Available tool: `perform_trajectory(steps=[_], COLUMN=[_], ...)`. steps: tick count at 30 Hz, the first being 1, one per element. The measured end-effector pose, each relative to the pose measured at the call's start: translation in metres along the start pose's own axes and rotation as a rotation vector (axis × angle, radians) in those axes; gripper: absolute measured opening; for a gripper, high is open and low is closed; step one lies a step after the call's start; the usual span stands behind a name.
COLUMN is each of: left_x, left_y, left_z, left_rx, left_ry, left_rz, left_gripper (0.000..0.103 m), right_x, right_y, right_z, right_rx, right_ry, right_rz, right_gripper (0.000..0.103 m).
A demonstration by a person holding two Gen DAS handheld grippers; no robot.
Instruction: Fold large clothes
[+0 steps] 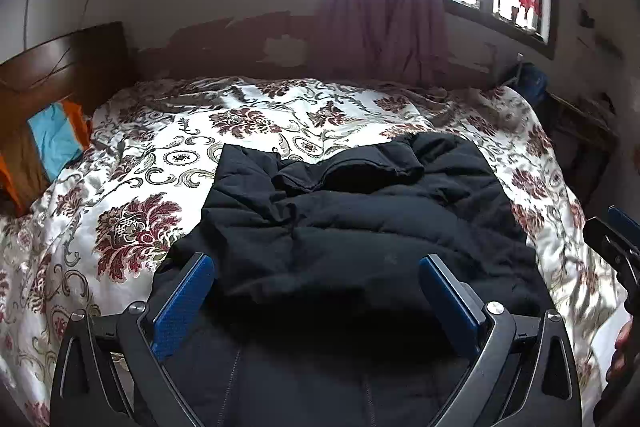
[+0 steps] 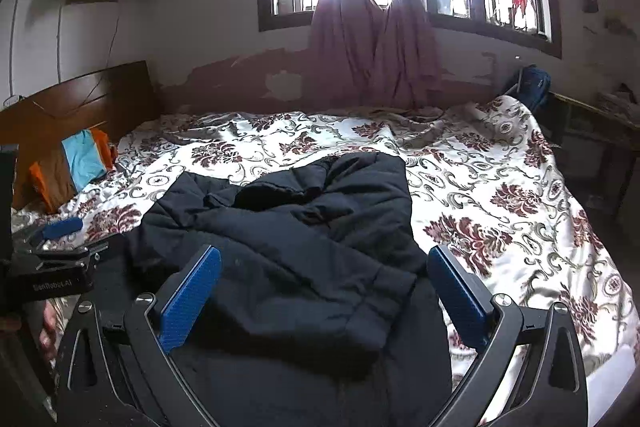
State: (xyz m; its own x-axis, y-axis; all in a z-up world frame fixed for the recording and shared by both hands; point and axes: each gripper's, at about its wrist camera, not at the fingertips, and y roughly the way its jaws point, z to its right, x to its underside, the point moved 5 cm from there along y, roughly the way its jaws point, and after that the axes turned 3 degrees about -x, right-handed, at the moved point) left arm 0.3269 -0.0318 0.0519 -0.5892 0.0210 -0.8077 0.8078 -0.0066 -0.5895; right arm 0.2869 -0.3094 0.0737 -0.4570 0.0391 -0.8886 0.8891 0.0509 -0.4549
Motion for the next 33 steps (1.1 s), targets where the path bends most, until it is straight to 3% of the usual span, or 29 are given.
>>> perform_trajectory(steps=[9, 15, 23, 29, 33], left_x=[0.032, 0.055, 0.091, 0.121, 0.148], left_y=[-0.015, -0.044, -0.103, -0.138, -0.151], left_z=[-0.005, -0.015, -0.025, -0.037, -0.041], left_rx=[0.026, 0.024, 0.006, 0.033, 0.041], left_ry=[0.143, 0.134, 0.119, 0.128, 0.188], left_rz=[0.045, 0.093, 0.099, 0.079, 0.095], left_gripper=[0.103, 0.103, 0.103, 0.103, 0.103], right_x=[0.033, 0.047, 0.068, 0.11, 0.143], right_y=[-0.025, -0.059, -0.11, -0.134, -0.143], right_z=[-0.024, -0.035, -0.039, -0.04, -0.039], right_rx=[0.0, 0.008, -0.033, -0.064, -0.026], right_ry=[-0.071, -0.094, -0.043, -0.137, -0.223], right_rz=[0.062, 0.082, -0.005, -0.064, -0.107], right_gripper=[0.101, 0.101, 0.101, 0.101, 0.101])
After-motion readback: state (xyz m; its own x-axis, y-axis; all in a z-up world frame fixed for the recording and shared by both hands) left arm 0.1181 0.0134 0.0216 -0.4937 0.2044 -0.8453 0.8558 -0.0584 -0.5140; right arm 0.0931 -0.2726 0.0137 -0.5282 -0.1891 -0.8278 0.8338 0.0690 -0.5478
